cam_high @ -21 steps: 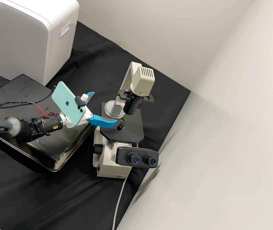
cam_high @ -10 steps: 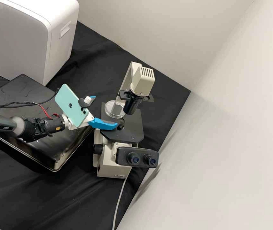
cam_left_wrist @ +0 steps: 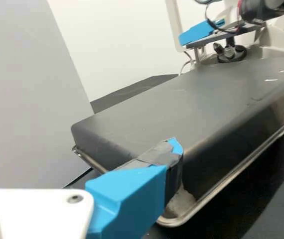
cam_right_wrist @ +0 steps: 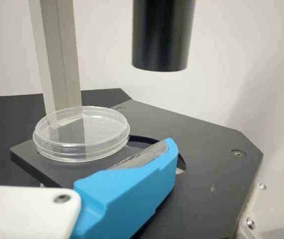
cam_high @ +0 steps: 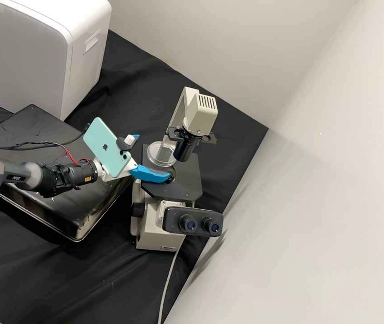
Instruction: Place the petri dish on the bench
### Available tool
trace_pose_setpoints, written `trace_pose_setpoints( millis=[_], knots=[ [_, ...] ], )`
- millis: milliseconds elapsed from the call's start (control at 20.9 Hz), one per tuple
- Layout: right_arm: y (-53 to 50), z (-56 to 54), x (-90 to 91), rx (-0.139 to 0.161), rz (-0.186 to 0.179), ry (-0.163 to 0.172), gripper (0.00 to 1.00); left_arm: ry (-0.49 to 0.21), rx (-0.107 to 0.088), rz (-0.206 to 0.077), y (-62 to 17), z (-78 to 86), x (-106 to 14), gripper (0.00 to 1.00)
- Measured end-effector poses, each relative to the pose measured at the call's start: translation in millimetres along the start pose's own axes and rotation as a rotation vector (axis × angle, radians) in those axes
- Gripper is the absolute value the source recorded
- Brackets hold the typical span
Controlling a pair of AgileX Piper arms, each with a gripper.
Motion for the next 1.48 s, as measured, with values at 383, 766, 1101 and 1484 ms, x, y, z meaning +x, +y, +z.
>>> trace_pose_setpoints(
  millis=[383,766,1101,1484],
  knots=[
    [-6.1,-1.8,15.2,-0.039,0.001,0.002,1.00,-0.005,0.001,0.000,0.0,0.7,-0.1,1.00],
    [-7.7,-4.3,26.5,-0.051,-0.008,-0.010,1.00,-0.006,0.002,-0.001,-0.2,1.0,-0.1,1.00],
    [-8.4,0.0,32.9,-0.064,-0.008,-0.024,1.00,-0.017,0.009,-0.011,-2.1,3.1,0.0,1.00],
    [-5.6,5.1,34.4,-0.063,-0.016,-0.044,1.00,-0.027,0.009,-0.011,-2.1,4.9,-0.6,1.00]
  ],
)
